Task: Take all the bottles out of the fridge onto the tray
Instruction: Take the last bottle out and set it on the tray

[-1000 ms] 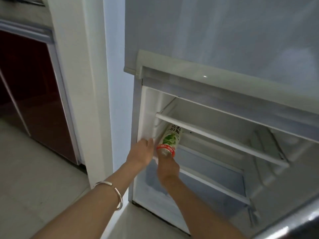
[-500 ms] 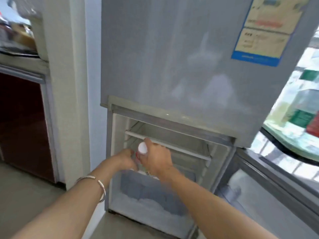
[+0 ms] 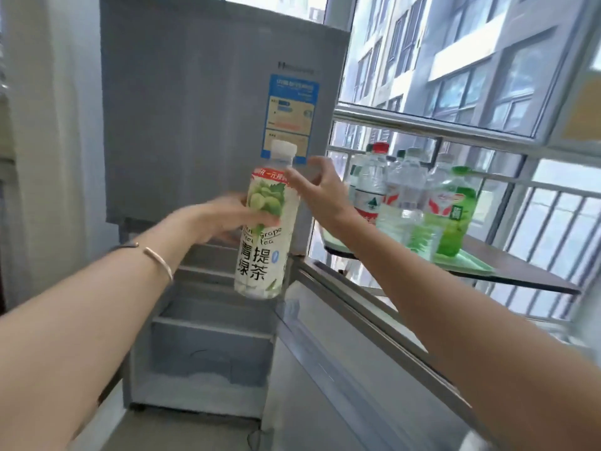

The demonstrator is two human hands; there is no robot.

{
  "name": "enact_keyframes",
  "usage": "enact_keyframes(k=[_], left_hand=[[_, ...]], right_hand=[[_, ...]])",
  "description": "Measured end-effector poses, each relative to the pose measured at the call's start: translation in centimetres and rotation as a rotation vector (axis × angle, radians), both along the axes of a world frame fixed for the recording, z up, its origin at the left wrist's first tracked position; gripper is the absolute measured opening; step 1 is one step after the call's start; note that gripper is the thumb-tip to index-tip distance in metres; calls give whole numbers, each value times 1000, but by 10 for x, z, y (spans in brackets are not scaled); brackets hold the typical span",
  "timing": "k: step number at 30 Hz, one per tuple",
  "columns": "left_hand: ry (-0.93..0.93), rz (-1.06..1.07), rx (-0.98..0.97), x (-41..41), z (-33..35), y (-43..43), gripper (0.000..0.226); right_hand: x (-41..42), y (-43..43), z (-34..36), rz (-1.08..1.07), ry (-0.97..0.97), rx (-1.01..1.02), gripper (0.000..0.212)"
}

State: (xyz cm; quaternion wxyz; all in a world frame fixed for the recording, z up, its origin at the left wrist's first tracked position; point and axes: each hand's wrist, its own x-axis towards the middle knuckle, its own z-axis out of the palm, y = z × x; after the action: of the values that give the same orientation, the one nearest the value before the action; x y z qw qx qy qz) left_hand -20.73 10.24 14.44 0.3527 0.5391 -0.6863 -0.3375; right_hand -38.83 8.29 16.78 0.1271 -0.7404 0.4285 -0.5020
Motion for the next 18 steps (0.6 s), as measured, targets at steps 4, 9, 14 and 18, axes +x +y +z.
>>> enact_keyframes(k=[4, 9, 14, 18], left_hand=[[103, -53, -161, -63, 57, 10, 40], [229, -230, -271, -166, 103, 15, 52], [408, -218, -328, -270, 90, -11, 72], [188, -292, -288, -332, 54, -38, 44]], right_hand=[[-64, 30, -15, -96, 196, -81, 81], [-134, 28, -15, -448, 58, -264, 72], [-222, 13, -12, -729, -86, -342, 73], [-274, -9, -22, -750, -115, -303, 70]])
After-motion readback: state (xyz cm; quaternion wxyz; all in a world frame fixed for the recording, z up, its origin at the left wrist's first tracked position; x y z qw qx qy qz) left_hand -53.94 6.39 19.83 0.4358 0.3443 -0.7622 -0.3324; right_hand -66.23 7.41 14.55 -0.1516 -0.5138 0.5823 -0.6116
